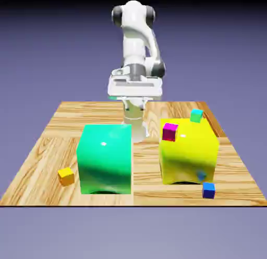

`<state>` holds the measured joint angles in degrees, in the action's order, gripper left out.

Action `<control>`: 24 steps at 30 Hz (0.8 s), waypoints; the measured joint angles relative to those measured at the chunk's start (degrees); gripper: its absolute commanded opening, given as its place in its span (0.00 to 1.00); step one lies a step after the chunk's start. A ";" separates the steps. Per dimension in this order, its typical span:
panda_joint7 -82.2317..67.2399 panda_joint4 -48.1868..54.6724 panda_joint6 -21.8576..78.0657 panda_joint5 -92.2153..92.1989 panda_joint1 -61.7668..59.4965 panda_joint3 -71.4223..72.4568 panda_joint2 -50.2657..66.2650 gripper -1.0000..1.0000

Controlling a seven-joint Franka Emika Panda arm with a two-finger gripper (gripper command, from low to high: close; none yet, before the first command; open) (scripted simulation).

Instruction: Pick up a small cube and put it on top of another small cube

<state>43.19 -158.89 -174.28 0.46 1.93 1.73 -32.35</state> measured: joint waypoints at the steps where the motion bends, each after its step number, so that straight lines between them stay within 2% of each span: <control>1: 0.28 1.44 0.95 -0.24 -1.72 1.19 2.08 0.50; 24: 6.68 34.39 22.79 -5.93 -41.45 28.46 49.84 0.50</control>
<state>49.87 -124.50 -151.49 -5.47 -39.52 30.19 17.49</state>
